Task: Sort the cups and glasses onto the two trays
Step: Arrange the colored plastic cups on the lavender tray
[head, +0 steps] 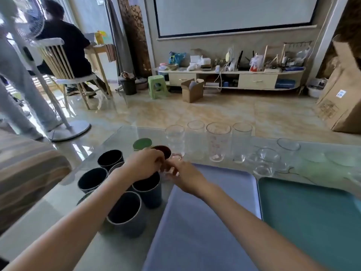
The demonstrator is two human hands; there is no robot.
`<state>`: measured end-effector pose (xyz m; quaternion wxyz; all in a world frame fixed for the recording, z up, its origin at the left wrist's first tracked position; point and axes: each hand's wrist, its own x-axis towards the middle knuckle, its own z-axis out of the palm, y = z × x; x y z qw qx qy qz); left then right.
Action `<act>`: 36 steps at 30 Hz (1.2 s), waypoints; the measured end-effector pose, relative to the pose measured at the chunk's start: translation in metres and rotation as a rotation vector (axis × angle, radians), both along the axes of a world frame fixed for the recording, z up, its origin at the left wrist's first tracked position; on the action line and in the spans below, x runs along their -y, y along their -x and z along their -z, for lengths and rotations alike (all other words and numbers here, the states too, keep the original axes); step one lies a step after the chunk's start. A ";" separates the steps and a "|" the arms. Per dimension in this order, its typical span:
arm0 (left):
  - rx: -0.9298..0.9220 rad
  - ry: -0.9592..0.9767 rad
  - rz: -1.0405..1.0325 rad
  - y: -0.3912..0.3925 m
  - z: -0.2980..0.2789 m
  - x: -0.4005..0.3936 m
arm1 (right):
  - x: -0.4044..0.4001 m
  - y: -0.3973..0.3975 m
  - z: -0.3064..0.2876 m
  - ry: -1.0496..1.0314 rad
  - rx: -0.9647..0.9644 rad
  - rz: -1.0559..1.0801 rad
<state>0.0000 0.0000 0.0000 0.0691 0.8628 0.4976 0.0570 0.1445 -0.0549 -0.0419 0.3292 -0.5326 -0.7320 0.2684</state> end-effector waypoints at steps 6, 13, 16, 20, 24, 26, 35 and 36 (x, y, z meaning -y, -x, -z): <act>0.069 0.034 0.029 0.044 0.029 0.024 | 0.017 0.031 0.027 0.048 0.120 0.052; 0.333 -0.056 0.008 0.074 0.051 0.044 | 0.025 0.046 0.042 0.021 0.036 0.152; 0.298 -0.087 0.012 0.087 0.060 0.048 | 0.023 0.049 0.050 -0.001 0.039 0.127; 0.345 -0.074 0.006 0.083 0.049 0.041 | 0.022 0.055 0.056 0.009 0.003 0.148; 0.252 -0.040 -0.036 0.084 0.048 0.043 | 0.020 0.061 0.058 -0.031 -0.018 0.166; 0.252 -0.010 -0.045 0.087 0.047 0.042 | 0.020 0.062 0.060 -0.049 -0.031 0.175; 0.349 0.085 -0.028 0.086 0.049 0.048 | 0.036 0.030 0.045 -0.149 -0.037 0.230; 0.361 0.080 -0.026 0.085 0.048 0.048 | 0.037 0.022 0.042 -0.152 -0.042 0.246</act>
